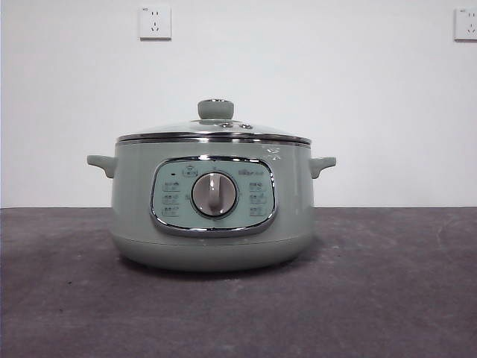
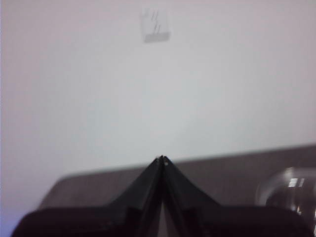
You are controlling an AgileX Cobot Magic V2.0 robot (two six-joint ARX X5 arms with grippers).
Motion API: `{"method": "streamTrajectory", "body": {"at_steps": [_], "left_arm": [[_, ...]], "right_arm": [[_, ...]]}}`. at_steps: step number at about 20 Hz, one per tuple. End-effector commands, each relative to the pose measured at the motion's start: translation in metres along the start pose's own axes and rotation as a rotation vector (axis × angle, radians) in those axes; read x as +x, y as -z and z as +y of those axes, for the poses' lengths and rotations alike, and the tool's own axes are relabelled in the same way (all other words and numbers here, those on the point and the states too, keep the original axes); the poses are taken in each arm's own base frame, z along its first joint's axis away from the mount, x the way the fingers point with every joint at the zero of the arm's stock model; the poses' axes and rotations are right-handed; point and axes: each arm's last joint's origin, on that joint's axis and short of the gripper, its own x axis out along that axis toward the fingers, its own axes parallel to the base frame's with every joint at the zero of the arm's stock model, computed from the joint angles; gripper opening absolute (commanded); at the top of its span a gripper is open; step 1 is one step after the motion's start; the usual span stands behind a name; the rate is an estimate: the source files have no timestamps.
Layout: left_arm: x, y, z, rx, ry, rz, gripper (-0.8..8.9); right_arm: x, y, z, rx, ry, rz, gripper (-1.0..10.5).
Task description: Pick up the egg,open the lid,put the egg in the pot,close the lid
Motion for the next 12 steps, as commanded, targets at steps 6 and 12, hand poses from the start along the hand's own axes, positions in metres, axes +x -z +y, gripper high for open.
{"method": "streamTrajectory", "body": {"at_steps": [6, 12], "left_arm": [[-0.007, 0.097, -0.005, 0.001, -0.059, 0.143, -0.03], [-0.01, 0.139, -0.008, -0.023, -0.072, 0.197, -0.04]], "right_arm": [[0.0, 0.002, 0.0, 0.01, 0.002, 0.016, 0.0], [0.0, 0.002, 0.0, 0.01, 0.002, 0.016, 0.0]]}}
